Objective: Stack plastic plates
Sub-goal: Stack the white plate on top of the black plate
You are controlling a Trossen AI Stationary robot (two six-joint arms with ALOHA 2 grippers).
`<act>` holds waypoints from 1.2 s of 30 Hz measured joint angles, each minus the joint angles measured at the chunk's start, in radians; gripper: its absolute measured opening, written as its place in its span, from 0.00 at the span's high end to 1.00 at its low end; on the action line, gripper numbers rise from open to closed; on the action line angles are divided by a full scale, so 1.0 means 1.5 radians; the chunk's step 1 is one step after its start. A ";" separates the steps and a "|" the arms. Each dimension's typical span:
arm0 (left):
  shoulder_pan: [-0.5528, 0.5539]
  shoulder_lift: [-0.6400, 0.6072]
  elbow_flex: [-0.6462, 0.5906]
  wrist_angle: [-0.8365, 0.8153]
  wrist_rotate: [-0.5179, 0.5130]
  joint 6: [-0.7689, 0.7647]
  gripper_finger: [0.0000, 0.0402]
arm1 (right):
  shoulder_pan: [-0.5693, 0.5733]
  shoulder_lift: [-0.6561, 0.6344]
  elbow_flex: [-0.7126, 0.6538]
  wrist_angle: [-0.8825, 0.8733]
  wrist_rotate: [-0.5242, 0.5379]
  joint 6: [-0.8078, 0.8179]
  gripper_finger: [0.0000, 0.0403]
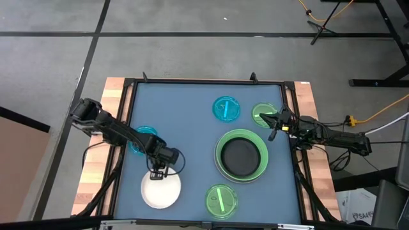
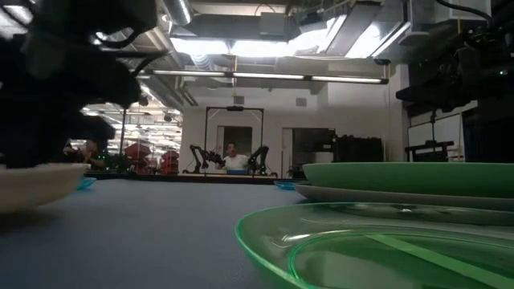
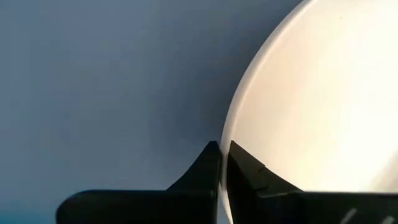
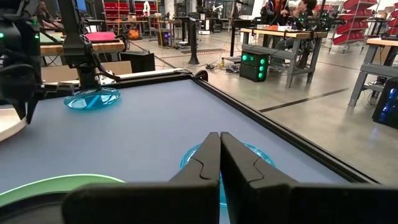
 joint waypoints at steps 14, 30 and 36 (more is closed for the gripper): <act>0.095 0.000 0.119 -0.004 0.041 0.017 0.99 | 0.000 0.000 0.000 0.000 0.000 0.000 1.00; 0.195 0.000 0.200 0.174 -0.101 -0.325 0.99 | 0.000 0.000 0.000 0.000 0.000 0.000 1.00; 0.204 0.000 0.200 0.226 -0.194 -0.498 0.99 | 0.000 0.000 0.000 0.000 0.000 0.000 1.00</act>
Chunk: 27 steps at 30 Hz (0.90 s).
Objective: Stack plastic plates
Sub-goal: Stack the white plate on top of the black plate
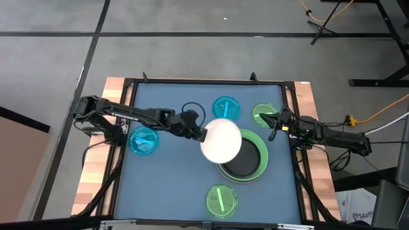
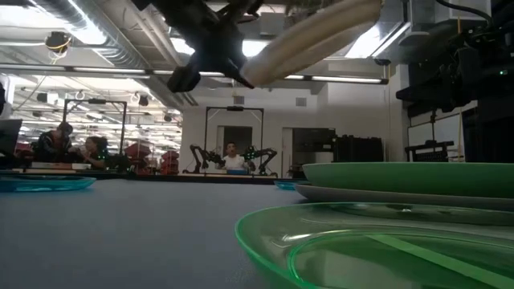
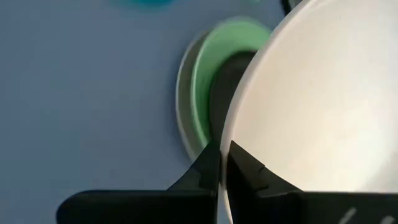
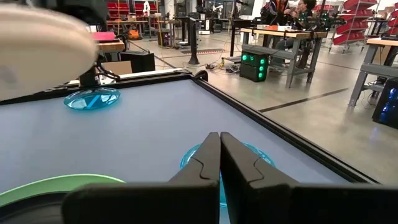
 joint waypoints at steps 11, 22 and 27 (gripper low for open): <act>-0.023 0.100 0.001 0.177 -0.011 -0.115 0.99 | 0.000 0.000 0.000 0.001 0.001 0.000 1.00; -0.051 0.231 0.001 0.344 -0.011 -0.206 0.99 | 0.000 0.000 0.000 0.001 0.001 0.000 1.00; -0.059 0.275 0.001 0.387 -0.011 -0.224 0.99 | 0.000 0.000 0.000 0.001 0.000 0.000 1.00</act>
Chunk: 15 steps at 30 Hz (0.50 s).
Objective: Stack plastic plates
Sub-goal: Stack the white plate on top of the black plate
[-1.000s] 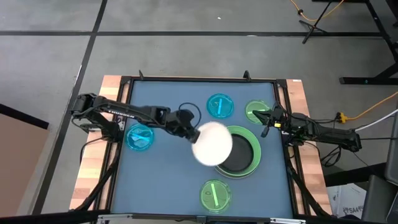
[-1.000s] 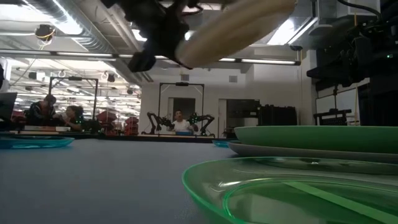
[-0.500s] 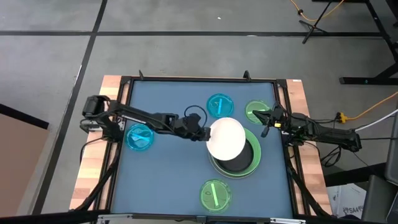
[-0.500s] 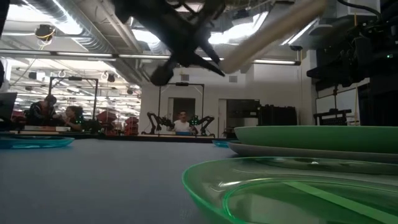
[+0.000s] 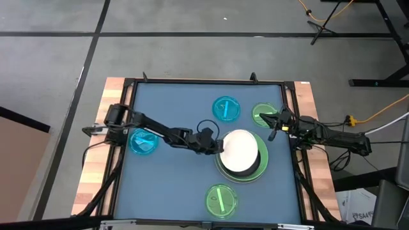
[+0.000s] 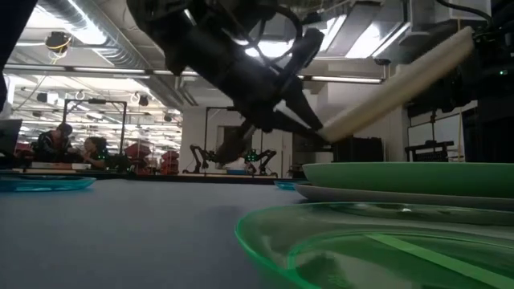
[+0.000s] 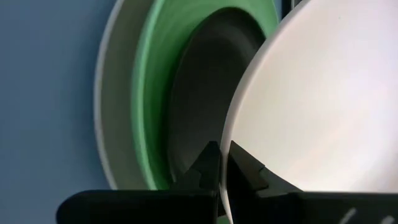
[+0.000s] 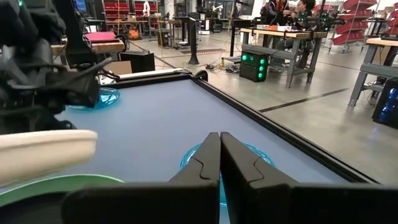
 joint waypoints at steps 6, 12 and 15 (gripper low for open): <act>-0.005 0.018 0.000 0.009 0.000 0.000 0.99 | 0.000 0.000 0.000 0.000 0.000 0.000 1.00; -0.003 0.018 0.000 -0.001 -0.005 0.005 0.99 | 0.000 0.000 0.000 0.000 0.000 0.000 1.00; -0.004 0.018 0.000 -0.002 -0.010 0.005 0.99 | 0.000 0.000 0.000 0.000 0.000 0.000 1.00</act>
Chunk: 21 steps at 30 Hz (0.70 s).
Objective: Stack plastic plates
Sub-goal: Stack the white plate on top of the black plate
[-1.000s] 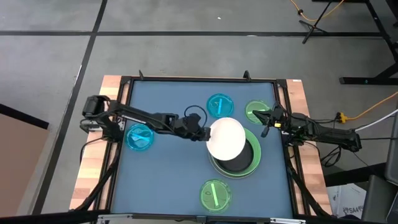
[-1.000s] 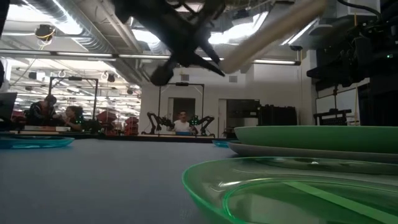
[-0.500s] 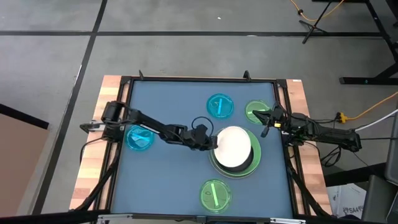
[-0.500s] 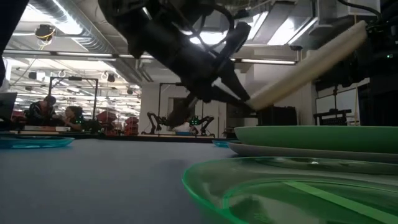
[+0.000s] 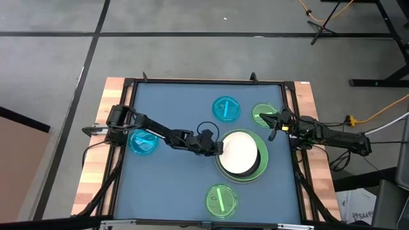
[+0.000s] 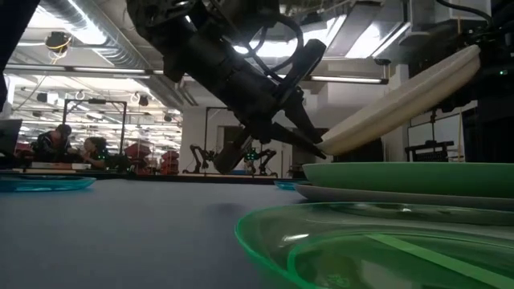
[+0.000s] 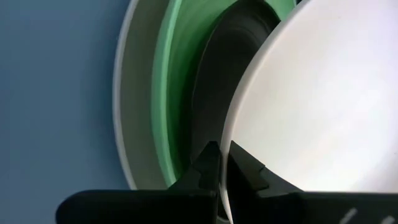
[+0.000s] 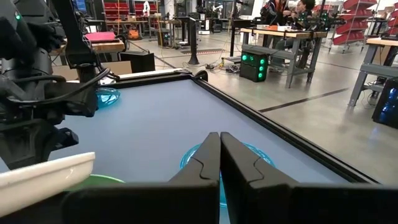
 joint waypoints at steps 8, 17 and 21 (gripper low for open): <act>0.000 0.000 0.000 -0.009 -0.011 0.041 0.96 | 0.000 0.000 0.000 0.000 0.000 0.000 1.00; 0.000 0.000 0.000 -0.009 -0.016 0.069 0.96 | 0.000 0.000 0.000 0.000 0.000 0.000 1.00; 0.000 0.000 0.000 -0.009 -0.016 0.070 0.96 | 0.000 0.000 0.000 0.000 0.000 0.000 1.00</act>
